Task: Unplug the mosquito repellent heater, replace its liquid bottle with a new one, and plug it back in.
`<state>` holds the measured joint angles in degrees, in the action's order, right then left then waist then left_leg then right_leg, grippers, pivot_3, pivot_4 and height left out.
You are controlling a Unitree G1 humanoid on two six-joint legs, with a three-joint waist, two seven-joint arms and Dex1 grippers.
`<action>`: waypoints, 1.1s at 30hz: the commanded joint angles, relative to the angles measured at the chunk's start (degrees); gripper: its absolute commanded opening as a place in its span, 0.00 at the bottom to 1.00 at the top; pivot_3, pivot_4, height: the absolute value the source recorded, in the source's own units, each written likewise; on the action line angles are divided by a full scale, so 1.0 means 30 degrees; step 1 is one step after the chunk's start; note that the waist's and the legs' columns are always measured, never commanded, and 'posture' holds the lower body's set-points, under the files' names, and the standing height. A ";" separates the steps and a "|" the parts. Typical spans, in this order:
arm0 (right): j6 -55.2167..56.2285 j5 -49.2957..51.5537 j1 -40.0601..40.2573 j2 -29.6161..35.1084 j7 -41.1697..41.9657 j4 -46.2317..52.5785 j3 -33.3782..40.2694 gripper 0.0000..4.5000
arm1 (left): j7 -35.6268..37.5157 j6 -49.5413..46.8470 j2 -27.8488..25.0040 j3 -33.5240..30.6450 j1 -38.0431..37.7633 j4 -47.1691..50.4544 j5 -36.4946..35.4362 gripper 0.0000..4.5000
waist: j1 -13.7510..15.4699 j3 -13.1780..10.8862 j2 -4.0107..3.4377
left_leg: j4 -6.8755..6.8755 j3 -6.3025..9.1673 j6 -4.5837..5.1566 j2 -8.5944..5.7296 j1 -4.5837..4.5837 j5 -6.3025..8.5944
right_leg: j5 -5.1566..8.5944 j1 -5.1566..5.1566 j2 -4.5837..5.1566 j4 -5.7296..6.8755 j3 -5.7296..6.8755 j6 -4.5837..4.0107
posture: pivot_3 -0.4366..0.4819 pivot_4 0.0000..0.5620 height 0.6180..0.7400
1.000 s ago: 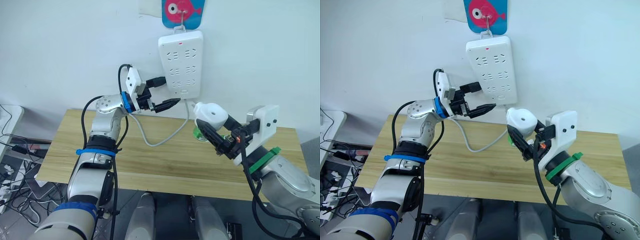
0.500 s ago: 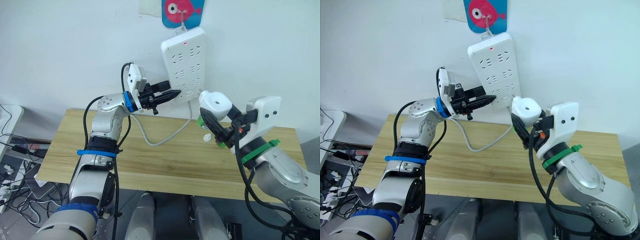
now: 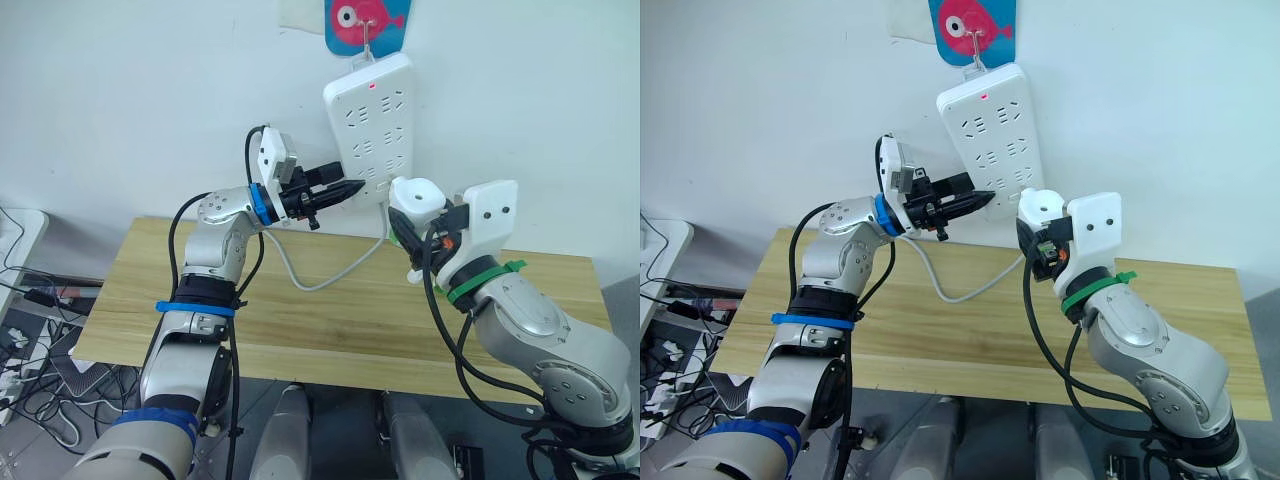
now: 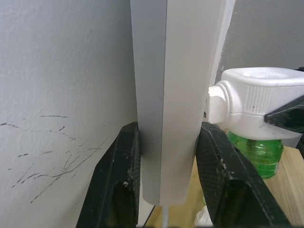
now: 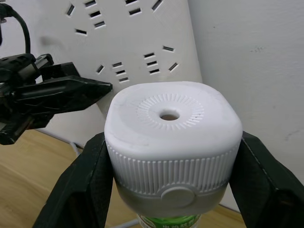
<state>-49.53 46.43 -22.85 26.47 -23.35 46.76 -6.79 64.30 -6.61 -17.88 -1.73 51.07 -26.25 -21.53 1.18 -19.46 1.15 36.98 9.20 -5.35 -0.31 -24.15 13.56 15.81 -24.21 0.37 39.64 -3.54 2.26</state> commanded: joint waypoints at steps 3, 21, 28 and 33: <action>-0.0126 -0.0923 -0.0502 -0.0646 0.0676 0.0582 0.0726 0.65 | -0.0300 0.0386 -0.0009 0.0009 -0.0083 0.0869 0.0033 0.29 | -0.0041 0.0000 0.0000 | 0.0001 -0.0001 0.0003 0.0000 0.0003 -0.0002 | 0.0000 0.0000 0.0000 0.0008 -0.0001 0.0000 | 0.65 0.53 1.00; -0.2767 -0.0839 -0.0904 -0.1660 0.1519 0.2659 0.2032 0.65 | -0.0339 0.0669 -0.0017 0.0002 -0.0037 0.0539 0.0127 0.29 | -0.0086 0.0000 0.0000 | -0.0002 0.0002 0.0008 -0.0005 0.0011 -0.0023 | 0.0000 -0.0014 0.0004 0.0059 -0.0002 0.0000 | 0.64 0.51 1.00; -0.3330 -0.0696 -0.0970 -0.1718 0.2148 0.2593 0.2632 0.65 | -0.0379 0.0740 0.0089 0.0027 -0.0078 0.0649 0.0121 0.29 | -0.0079 0.0007 0.0001 | -0.0004 0.0002 0.0008 -0.0007 0.0009 -0.0023 | 0.0000 -0.0014 0.0008 0.0057 0.0000 0.0000 | 0.65 0.48 1.00; -0.3196 -0.1141 -0.1070 -0.2004 0.2409 0.2145 0.2747 0.65 | -0.0313 0.0690 0.0005 0.0021 -0.0200 0.0895 0.0078 0.29 | -0.0072 0.0008 0.0002 | -0.0003 0.0000 0.0006 -0.0008 0.0009 -0.0024 | 0.0000 -0.0015 0.0010 0.0056 -0.0001 0.0000 | 0.66 0.48 1.00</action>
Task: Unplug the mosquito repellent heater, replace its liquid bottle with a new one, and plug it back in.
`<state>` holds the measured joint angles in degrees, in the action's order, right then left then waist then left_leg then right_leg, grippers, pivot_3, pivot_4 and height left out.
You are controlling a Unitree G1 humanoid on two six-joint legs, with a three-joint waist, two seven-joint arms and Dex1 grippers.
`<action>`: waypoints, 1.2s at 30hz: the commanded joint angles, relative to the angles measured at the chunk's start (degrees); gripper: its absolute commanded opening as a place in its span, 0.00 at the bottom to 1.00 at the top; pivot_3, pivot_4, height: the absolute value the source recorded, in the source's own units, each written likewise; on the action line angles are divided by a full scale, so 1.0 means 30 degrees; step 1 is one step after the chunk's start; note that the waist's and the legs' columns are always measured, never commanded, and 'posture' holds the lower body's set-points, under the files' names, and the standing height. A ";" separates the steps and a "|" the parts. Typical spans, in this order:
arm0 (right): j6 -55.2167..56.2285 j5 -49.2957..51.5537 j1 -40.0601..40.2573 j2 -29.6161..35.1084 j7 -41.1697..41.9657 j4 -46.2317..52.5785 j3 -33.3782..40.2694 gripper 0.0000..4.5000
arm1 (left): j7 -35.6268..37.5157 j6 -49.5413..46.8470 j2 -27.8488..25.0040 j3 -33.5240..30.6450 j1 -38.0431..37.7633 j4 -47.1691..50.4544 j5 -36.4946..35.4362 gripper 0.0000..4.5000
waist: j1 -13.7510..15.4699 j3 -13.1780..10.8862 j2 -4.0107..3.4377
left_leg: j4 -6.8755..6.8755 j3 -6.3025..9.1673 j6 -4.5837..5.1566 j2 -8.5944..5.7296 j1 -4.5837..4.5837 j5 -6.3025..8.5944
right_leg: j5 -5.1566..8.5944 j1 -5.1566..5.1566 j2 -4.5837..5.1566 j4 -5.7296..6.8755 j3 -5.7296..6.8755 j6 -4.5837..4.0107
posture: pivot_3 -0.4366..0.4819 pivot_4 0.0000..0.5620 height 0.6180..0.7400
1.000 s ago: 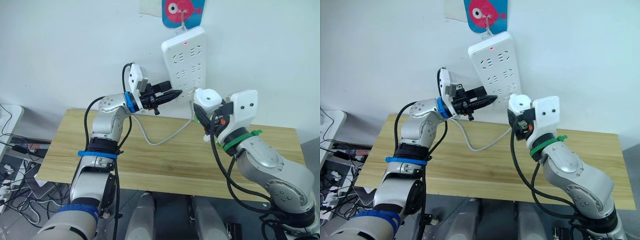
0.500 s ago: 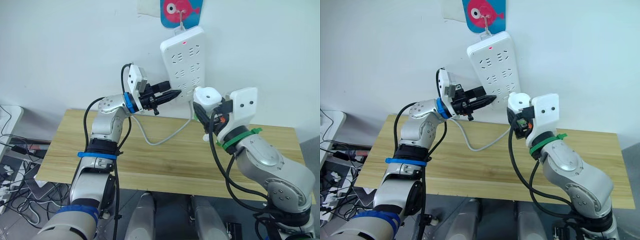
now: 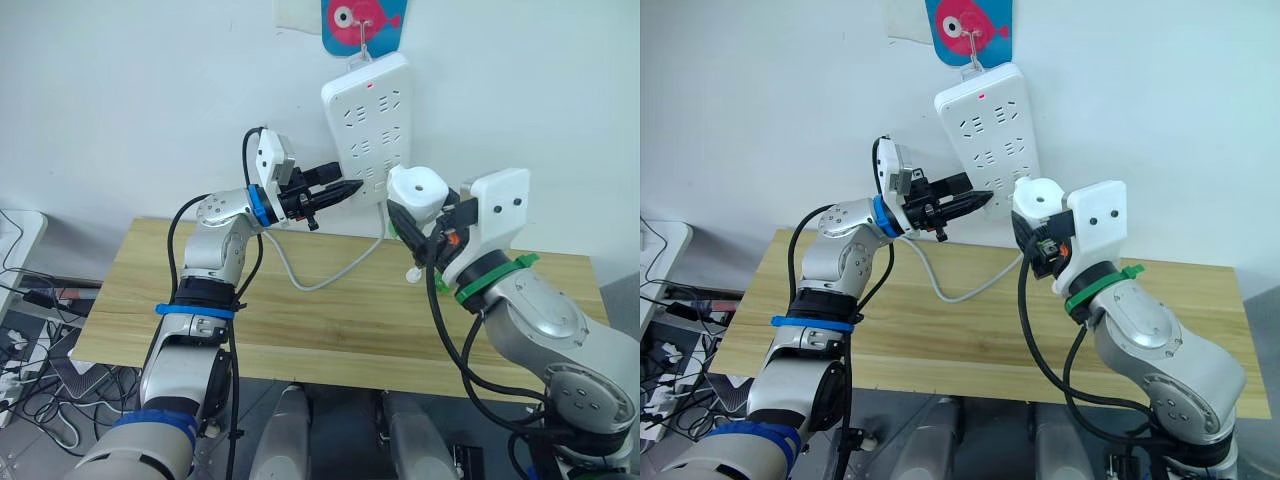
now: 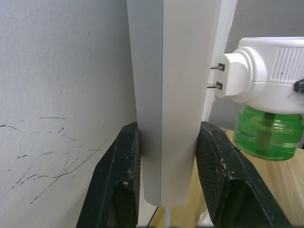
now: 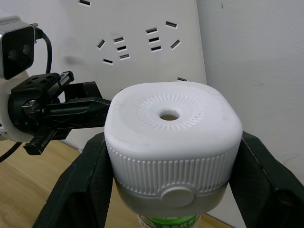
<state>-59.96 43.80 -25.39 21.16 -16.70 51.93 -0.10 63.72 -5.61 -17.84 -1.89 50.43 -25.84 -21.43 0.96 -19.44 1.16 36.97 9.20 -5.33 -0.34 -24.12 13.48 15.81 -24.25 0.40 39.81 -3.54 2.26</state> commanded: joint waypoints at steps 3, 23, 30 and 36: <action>0.0306 -0.0420 -0.0227 -0.0425 0.0277 0.0365 0.0571 0.65 | -0.0145 0.0310 -0.0061 0.0053 -0.0047 0.0899 0.0026 0.29 | 0.0011 0.0002 0.0002 | -0.0001 0.0001 -0.0001 0.0000 -0.0001 0.0000 | 0.0000 -0.0006 0.0000 0.0002 0.0000 0.0000 | 0.67 0.47 1.00; 0.0092 -0.2197 -0.0919 -0.1377 0.1256 -0.0239 -0.0313 0.65 | -0.0262 0.0085 -0.0146 0.0087 -0.0323 0.1561 -0.0091 0.29 | 0.0093 0.0047 0.0001 | -0.0004 -0.0006 -0.0011 0.0002 -0.0003 -0.0007 | 0.0000 -0.0024 0.0001 0.0020 -0.0005 -0.0001 | 0.68 0.45 1.00; -0.0117 -0.2892 -0.0969 -0.1428 0.1640 -0.0356 -0.0475 0.65 | -0.0332 0.0072 -0.0147 0.0105 -0.0334 0.1617 -0.0087 0.29 | 0.0085 0.0060 0.0007 | -0.0003 -0.0007 -0.0015 0.0002 0.0000 -0.0013 | -0.0001 -0.0026 0.0000 0.0030 -0.0006 -0.0002 | 0.69 0.45 1.00; -0.0320 -0.3524 -0.1295 -0.1583 0.1901 -0.0586 -0.0657 0.65 | -0.0412 0.0122 -0.0127 0.0116 -0.0307 0.1561 -0.0073 0.29 | 0.0024 0.0061 0.0009 | 0.0000 -0.0007 -0.0028 0.0002 0.0006 -0.0033 | -0.0003 -0.0028 0.0000 0.0052 -0.0007 -0.0005 | 0.69 0.46 1.00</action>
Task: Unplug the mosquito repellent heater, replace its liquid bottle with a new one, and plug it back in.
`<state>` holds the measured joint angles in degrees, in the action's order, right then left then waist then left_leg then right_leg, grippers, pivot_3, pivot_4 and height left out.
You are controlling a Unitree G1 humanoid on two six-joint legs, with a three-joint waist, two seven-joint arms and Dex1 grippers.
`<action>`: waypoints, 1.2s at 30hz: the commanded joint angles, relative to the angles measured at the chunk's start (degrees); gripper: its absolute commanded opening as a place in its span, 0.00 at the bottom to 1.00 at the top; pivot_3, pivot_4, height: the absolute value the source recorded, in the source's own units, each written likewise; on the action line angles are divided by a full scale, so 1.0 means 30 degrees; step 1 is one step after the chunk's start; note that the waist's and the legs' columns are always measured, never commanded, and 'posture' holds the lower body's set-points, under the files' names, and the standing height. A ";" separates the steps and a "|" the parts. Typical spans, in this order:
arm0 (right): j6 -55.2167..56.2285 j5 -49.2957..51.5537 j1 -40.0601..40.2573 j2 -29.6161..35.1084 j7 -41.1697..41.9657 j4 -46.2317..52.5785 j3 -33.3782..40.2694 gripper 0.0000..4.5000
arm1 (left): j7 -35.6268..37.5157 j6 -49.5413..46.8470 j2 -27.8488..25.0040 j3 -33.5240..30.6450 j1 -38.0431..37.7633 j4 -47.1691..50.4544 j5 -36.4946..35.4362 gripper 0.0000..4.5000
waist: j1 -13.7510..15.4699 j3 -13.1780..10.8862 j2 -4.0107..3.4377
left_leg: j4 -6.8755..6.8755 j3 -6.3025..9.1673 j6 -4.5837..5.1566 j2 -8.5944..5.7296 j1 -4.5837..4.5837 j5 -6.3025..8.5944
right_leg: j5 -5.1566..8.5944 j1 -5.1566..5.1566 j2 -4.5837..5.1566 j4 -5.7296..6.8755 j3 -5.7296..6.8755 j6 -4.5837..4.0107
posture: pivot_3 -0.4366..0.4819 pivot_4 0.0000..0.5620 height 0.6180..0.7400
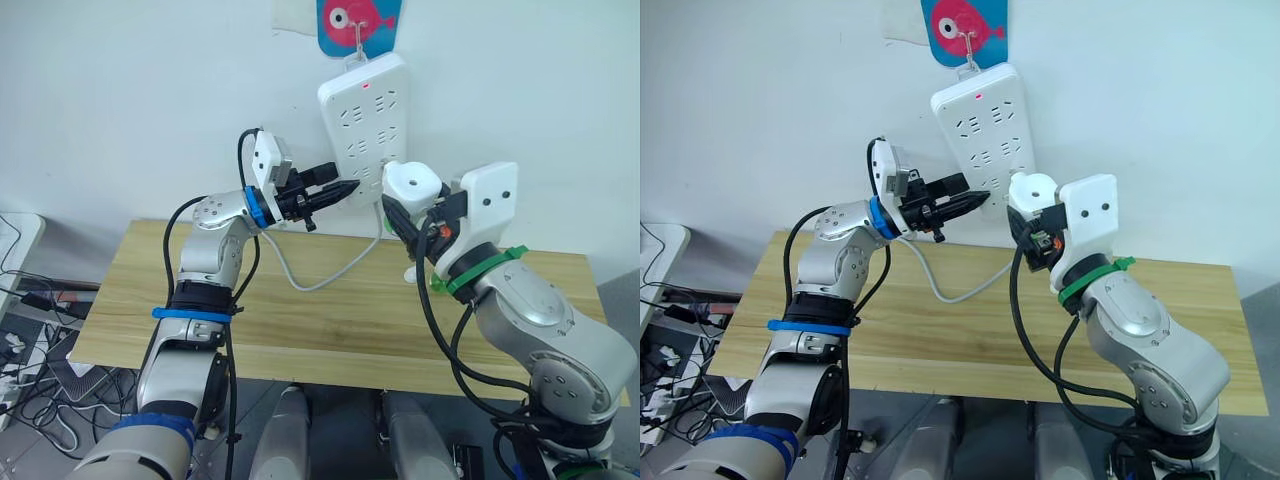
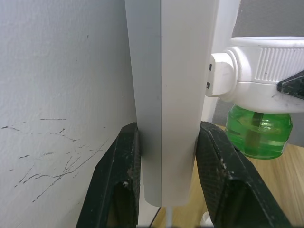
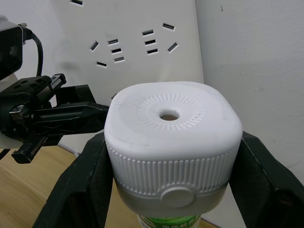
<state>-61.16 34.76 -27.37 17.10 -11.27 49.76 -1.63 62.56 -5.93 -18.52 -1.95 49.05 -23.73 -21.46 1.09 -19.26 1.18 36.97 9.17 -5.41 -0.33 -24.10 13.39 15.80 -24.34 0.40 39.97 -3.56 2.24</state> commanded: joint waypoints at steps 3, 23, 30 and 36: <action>-0.0175 -0.0877 -0.0708 -0.0223 0.0145 0.0133 -0.0267 0.65 | -0.0042 0.0252 0.0084 0.0152 0.0139 0.0852 -0.0069 0.29 | -0.0037 0.0001 0.0001 | -0.0001 0.0003 -0.0003 0.0000 0.0008 -0.0014 | -0.0002 0.0000 0.0000 0.0014 0.0002 -0.0003 | 0.69 0.46 1.00; -0.0882 -0.2791 -0.1445 -0.0973 0.0837 -0.0183 -0.0527 0.65 | -0.0019 0.0419 0.0052 0.0192 0.0212 0.0584 0.0038 0.29 | -0.0131 0.0026 0.0026 | -0.0002 0.0004 -0.0001 0.0000 0.0021 -0.0027 | -0.0004 0.0003 -0.0001 0.0028 0.0002 -0.0005 | 0.68 0.48 1.00; -0.0573 -0.3533 -0.1912 -0.1527 0.1114 -0.0620 -0.1120 0.65 | 0.0014 0.0380 0.0054 0.0203 0.0241 0.0561 0.0027 0.29 | -0.0246 0.0029 0.0033 | -0.0015 0.0017 -0.0009 -0.0010 0.0011 -0.0064 | -0.0011 0.0002 0.0004 0.0022 0.0012 -0.0014 | 0.68 0.49 1.00; 0.0121 -0.4731 -0.1935 -0.1775 0.1456 -0.2027 -0.1910 0.65 | 0.0082 0.0379 0.0120 0.0236 0.0331 0.0460 0.0011 0.29 | -0.0341 0.0030 0.0034 | -0.0013 0.0019 -0.0006 -0.0014 0.0021 -0.0067 | -0.0011 0.0003 0.0010 0.0034 0.0014 -0.0013 | 0.67 0.49 1.00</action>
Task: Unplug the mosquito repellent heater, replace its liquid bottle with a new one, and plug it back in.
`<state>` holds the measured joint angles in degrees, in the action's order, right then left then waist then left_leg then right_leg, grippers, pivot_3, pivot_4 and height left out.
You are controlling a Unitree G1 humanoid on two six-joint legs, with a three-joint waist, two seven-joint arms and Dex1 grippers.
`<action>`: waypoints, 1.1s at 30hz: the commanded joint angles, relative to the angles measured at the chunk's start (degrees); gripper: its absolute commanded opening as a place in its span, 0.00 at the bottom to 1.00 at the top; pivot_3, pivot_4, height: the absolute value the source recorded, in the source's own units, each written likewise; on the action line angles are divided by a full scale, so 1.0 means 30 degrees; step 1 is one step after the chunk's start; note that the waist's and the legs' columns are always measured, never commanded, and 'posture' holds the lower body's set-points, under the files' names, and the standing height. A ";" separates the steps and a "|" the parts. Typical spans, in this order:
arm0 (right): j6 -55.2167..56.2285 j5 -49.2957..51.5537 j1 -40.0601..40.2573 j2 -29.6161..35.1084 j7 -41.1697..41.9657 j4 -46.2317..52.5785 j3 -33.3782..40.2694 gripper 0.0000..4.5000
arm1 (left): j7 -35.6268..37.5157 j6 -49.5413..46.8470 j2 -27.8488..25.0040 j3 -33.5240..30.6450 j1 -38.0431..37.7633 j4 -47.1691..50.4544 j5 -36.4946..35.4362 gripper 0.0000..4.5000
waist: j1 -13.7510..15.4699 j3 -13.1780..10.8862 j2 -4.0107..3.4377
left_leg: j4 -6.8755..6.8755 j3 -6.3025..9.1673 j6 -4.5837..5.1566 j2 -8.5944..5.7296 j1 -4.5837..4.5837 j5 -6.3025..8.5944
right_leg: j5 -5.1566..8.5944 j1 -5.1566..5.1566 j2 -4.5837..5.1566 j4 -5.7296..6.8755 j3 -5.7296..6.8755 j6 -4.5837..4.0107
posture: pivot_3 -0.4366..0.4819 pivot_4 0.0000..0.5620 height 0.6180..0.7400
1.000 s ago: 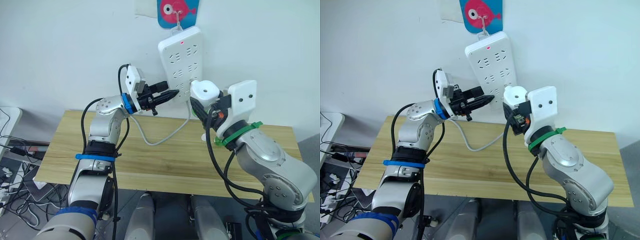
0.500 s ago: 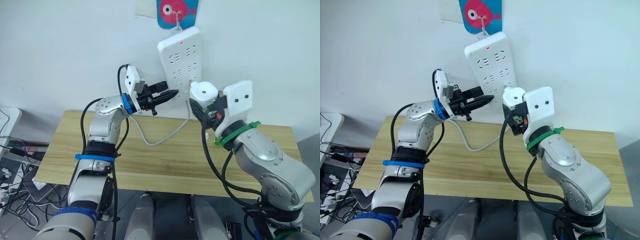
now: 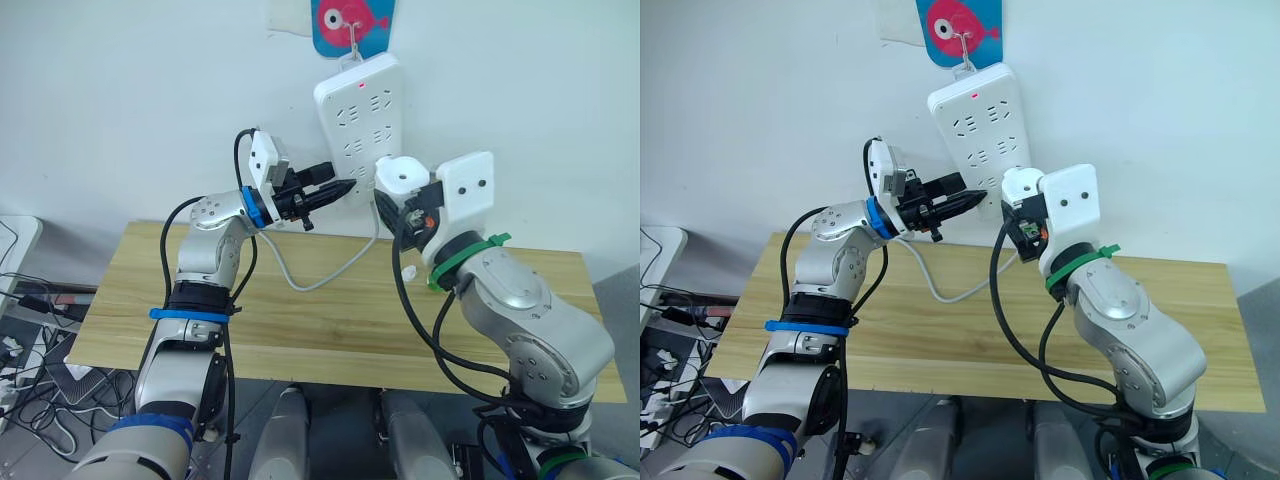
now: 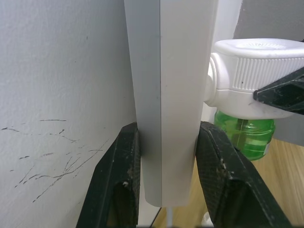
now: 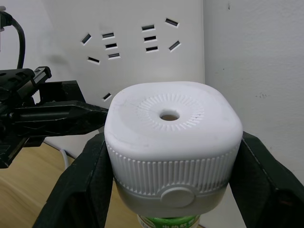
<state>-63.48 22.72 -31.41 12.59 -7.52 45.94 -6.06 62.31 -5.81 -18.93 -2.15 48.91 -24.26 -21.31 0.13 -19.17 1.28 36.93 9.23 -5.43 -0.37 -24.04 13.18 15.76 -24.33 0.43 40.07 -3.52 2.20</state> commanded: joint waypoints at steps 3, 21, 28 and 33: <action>0.1166 -0.1347 -0.0817 -0.0531 0.0154 -0.1364 -0.0612 0.65 | 0.0187 0.0342 0.0296 0.0287 0.0425 0.0594 -0.0018 0.29 | -0.0087 0.0002 0.0003 | 0.0001 -0.0004 0.0018 0.0002 0.0018 -0.0011 | -0.0007 0.0005 -0.0002 0.0011 -0.0006 0.0009 | 0.67 0.49 1.00; 0.1784 -0.3184 -0.1596 -0.2816 0.0485 -0.2788 -0.0782 0.65 | 0.0309 0.0220 0.0371 0.0275 0.0255 0.0852 -0.0059 0.29 | -0.0379 0.0002 0.0004 | -0.0020 -0.0013 0.0036 0.0015 0.0043 -0.0148 | -0.0157 0.0000 -0.0018 0.0006 -0.0020 -0.0003 | 0.68 0.49 1.00; 0.1801 -0.3287 -0.1715 -0.2232 0.1415 -0.2866 -0.0585 0.65 | 0.0257 0.0355 0.0242 0.0240 0.0252 0.0666 0.0080 0.29 | -0.0419 0.0002 0.0003 | -0.0022 -0.0013 0.0037 0.0017 0.0043 -0.0154 | -0.0163 0.0000 -0.0020 0.0003 -0.0019 -0.0005 | 0.68 0.49 1.00; 0.1513 -0.3262 -0.1249 -0.2284 0.1528 -0.2264 -0.0580 0.73 | 0.0169 0.0424 0.0208 0.0228 0.0205 0.0661 0.0143 0.29 | -0.0424 0.0002 0.0004 | -0.0025 -0.0012 0.0036 0.0017 0.0043 -0.0156 | -0.0165 0.0000 -0.0019 0.0002 -0.0020 -0.0005 | 0.68 0.48 1.00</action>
<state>-60.50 13.78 -33.98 6.40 -3.23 39.25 -8.07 61.49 -5.90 -19.31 -3.39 48.83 -25.54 -20.93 -1.14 -19.16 1.30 36.85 9.20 -5.32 -0.32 -23.91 12.71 15.27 -24.33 0.38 40.07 -3.57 2.19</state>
